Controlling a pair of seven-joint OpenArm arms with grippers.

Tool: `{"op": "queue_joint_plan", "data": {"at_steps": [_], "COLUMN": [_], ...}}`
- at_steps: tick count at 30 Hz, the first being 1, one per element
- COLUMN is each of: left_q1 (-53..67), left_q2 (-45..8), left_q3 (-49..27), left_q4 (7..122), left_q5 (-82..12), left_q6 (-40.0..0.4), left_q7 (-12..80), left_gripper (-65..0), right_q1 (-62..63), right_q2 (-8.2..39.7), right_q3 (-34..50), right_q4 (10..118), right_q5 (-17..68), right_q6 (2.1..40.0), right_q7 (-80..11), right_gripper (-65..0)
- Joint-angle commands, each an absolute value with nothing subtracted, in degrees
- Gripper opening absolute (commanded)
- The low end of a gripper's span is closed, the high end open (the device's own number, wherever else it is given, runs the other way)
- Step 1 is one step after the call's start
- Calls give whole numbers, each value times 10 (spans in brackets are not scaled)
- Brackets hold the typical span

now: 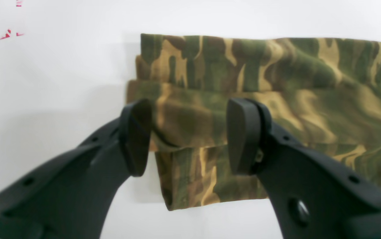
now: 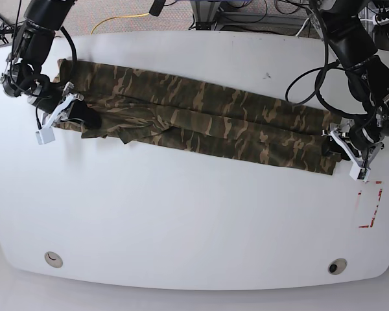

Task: Fold the T-shirt properly
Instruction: 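Release the strip and regrasp its ends with both grippers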

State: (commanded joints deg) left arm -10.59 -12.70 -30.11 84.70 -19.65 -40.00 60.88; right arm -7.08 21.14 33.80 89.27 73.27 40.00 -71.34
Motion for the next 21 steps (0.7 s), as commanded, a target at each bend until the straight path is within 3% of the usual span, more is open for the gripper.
{"op": "queue_joint_plan", "data": {"at_steps": [6, 12, 17, 21], "left_q1": [-99, -98, -97, -98], "left_q2": [-127, -127, -127, -127], "left_q3": [-301, -301, -301, -300], "left_q4": [847, 847, 847, 847], "left_q5": [-196, -196, -196, -196], "left_q6": [-400, -400, -400, -400], "left_q7": [609, 609, 609, 609], "left_gripper": [-318, -318, -318, -318], "right_q1": [-121, -154, -157, -154], "right_q2": [211, 211, 205, 205], "right_q3": [340, 342, 407, 463], "right_q4": [965, 987, 977, 985], "right_q5": [757, 750, 675, 656], "right_q6": [400, 400, 400, 400], "right_q7": [-713, -710, -711, -711], "right_gripper": [-634, -465, -262, -163]}}
